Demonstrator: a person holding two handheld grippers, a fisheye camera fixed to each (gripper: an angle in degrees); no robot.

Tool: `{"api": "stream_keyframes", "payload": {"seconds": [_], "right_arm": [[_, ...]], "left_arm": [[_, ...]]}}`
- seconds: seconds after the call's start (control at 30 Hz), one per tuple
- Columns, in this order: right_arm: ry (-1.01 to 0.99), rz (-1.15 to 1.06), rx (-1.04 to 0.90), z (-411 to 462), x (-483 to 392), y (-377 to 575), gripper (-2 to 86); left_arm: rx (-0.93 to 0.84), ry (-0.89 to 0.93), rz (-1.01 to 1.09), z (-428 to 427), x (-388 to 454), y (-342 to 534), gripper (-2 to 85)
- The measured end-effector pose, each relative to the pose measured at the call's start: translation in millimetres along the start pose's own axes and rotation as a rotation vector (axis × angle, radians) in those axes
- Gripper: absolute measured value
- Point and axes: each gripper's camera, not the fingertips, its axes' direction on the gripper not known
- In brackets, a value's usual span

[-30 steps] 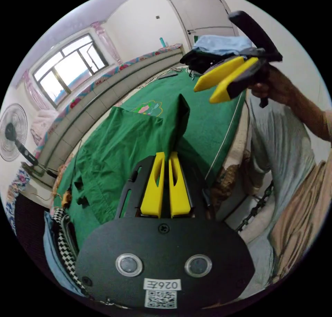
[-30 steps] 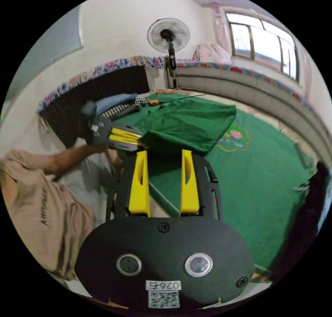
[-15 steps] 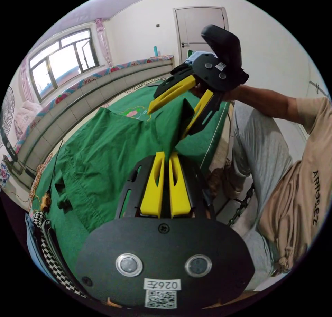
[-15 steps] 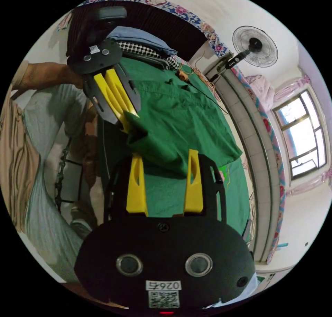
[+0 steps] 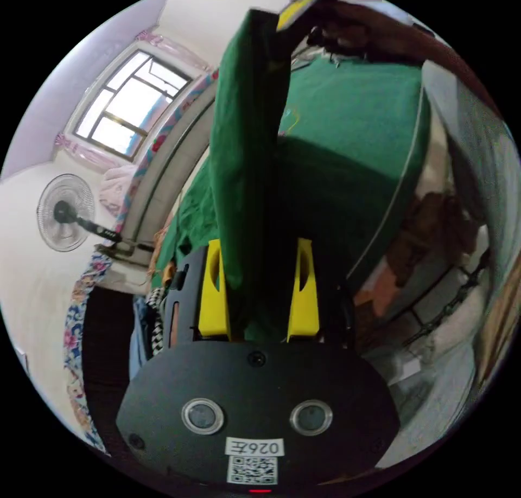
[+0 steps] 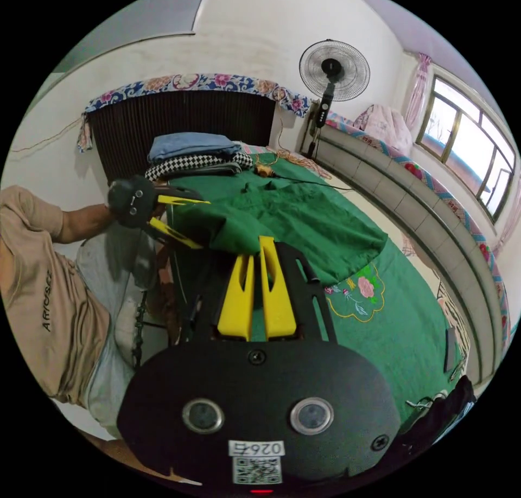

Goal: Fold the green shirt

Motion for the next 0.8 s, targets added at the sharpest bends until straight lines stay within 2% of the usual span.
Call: {"api": "stream_keyframes", "payload": {"seconds": [0.03,0.1,0.27,0.47,0.63,0.8], "right_arm": [[0.004,-0.001,0.016,-6,3,-1,-1.4],[-0.005,-0.009,0.023,-12,9,-1,-1.4],[0.014,-0.106,-0.077,-15,10,1,-1.4],[-0.048,-0.148,-0.119,-31,0,33,-1.4],[-0.153,-0.166,-0.069,-66,3,61,-1.3],[-0.253,-0.196,0.031,-108,52,45,-1.4]], "left_arm": [[-0.06,-0.086,-0.003,9,-3,4,12.8],[-0.112,-0.134,-0.025,16,-13,12,9.7],[-0.115,0.014,-0.085,8,-45,24,4.9],[0.015,0.089,-0.058,-45,-42,42,0.9],[0.051,0.049,0.161,-106,-28,38,0.4],[0.197,0.013,0.158,-149,-85,18,0.5]]}}
